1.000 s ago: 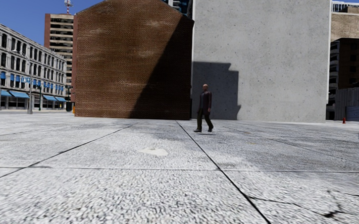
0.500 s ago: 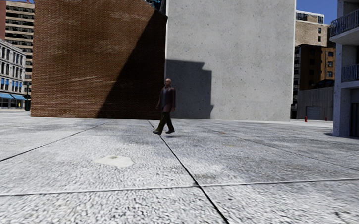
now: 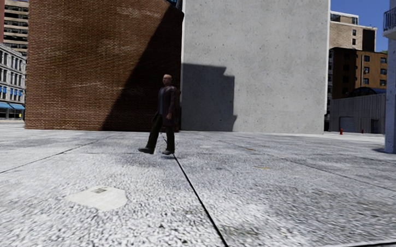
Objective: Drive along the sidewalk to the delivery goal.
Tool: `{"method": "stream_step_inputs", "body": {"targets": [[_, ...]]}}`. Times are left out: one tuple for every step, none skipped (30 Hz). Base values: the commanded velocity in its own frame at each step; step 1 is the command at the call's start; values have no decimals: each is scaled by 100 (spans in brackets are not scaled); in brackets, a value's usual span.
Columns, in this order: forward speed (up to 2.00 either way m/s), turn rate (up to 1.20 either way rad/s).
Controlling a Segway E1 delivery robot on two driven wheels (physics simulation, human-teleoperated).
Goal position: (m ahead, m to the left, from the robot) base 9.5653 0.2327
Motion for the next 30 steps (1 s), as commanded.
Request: {"method": "stream_step_inputs", "body": {"targets": [[180,-11],[180,-15],[180,-15],[180,-21],[180,-24],[181,-26],[181,-26],[181,-28],[181,-32],[181,-36],[181,-43],[181,-43],[180,-48],[180,-49],[180,-49],[180,-49],[180,-49],[180,-49],[180,-49],[180,-49],[180,-49],[180,-49],[181,-48],[182,-47],[182,-47],[184,-47],[185,-44],[189,-33],[189,-33],[191,-27]]}}
